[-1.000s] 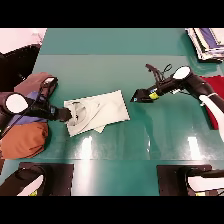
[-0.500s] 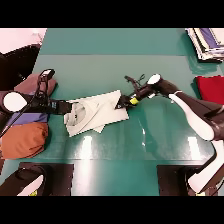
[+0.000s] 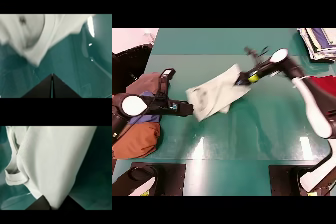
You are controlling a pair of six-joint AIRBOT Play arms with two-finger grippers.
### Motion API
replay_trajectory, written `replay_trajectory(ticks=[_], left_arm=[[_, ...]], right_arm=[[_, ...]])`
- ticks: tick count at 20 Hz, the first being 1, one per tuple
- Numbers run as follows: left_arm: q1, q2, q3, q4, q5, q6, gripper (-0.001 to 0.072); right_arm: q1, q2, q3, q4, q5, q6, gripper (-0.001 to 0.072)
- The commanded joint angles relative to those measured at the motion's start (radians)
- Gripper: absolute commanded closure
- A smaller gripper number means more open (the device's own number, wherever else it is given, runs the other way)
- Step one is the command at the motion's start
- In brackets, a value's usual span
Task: Fold the shirts.
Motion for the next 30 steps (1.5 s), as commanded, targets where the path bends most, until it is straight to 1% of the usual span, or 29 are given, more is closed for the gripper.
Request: replay_trajectory(ticks=[1, 4, 5, 8, 10, 13, 16, 19, 21, 25, 28, 30], left_arm=[[-0.112, 0.001, 0.001, -0.014, 0.100, -0.061, 0.0687], [-0.159, 0.001, 0.001, -0.056, 0.173, -0.076, 0.0687], [-0.164, 0.001, 0.001, -0.070, 0.192, -0.095, 0.0687], [-0.164, 0.001, 0.001, -0.099, 0.213, -0.103, 0.0686], [-0.164, 0.001, 0.001, -0.098, 0.213, -0.109, 0.0687], [-0.164, 0.001, 0.001, -0.098, 0.222, -0.119, 0.0687], [-0.164, 0.001, 0.001, -0.098, 0.228, -0.120, 0.0686], [-0.164, 0.001, 0.001, -0.097, 0.227, -0.119, 0.0686], [-0.164, 0.001, 0.001, -0.098, 0.227, -0.118, 0.0686], [-0.164, 0.001, 0.000, -0.095, 0.223, -0.117, 0.0686], [-0.164, 0.001, 0.000, -0.093, 0.223, -0.116, 0.0686], [-0.164, 0.001, 0.000, -0.091, 0.222, -0.108, 0.0686]], right_arm=[[-0.219, 0.115, 0.064, -0.166, 0.037, 0.039, 0.0697], [-0.457, 0.174, 0.064, -0.183, 0.043, 0.047, 0.0697], [-0.540, 0.183, 0.064, -0.182, 0.035, 0.048, 0.0698], [-0.742, 0.179, 0.064, -0.174, -0.021, 0.048, 0.0698], [-0.828, 0.173, 0.064, -0.173, -0.079, 0.048, 0.0698], [-0.903, 0.173, 0.064, -0.172, -0.172, 0.048, 0.0698], [-0.923, 0.176, 0.064, -0.164, -0.223, 0.047, 0.0698], [-0.923, 0.205, 0.065, -0.079, -0.289, 0.025, 0.0698], [-0.914, 0.243, 0.065, -0.073, -0.320, 0.014, 0.0698], [-0.941, 0.309, 0.064, -0.101, -0.255, 0.020, 0.0698], [-0.953, 0.340, 0.063, -0.237, -0.111, 0.040, 0.0698], [-0.955, 0.356, 0.026, -0.287, -0.024, 0.051, 0.0698]])
